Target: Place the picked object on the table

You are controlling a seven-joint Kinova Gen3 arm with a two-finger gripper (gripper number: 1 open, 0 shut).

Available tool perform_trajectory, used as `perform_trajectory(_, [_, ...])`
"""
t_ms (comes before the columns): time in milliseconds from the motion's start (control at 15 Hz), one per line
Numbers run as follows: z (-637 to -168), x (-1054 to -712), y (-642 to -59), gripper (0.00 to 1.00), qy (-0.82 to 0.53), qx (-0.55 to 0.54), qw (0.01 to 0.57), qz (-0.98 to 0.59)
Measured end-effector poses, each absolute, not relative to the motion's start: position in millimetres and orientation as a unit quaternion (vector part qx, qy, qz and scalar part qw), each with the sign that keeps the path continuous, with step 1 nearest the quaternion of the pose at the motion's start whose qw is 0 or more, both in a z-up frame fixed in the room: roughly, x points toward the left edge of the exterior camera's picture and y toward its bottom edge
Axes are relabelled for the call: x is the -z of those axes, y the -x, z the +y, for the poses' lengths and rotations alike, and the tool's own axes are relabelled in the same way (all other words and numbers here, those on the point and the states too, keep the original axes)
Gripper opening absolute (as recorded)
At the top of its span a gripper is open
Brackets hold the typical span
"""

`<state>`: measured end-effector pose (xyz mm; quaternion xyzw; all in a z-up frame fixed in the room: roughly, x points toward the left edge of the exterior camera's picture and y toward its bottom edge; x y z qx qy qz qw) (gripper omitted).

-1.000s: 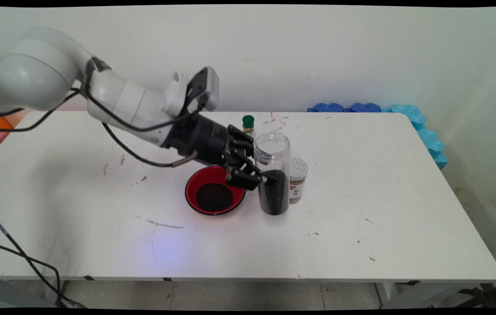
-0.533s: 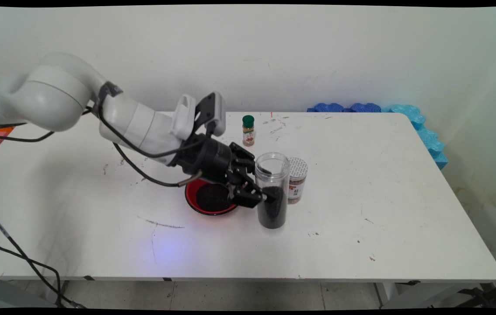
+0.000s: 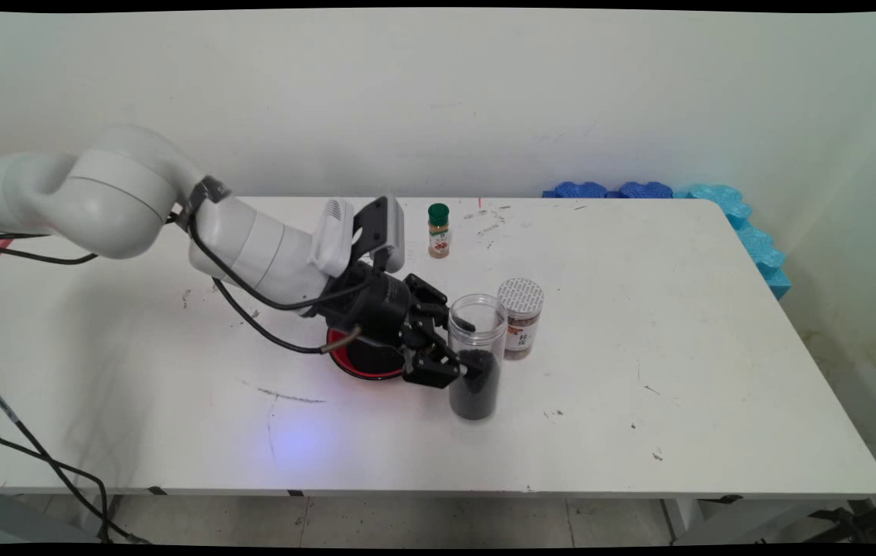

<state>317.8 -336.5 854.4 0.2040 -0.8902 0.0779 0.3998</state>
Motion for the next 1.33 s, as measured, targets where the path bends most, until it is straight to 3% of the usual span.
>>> perform_trajectory(1333, [-337,-835,-316,0.0,-0.21,-0.082,0.386,-0.894])
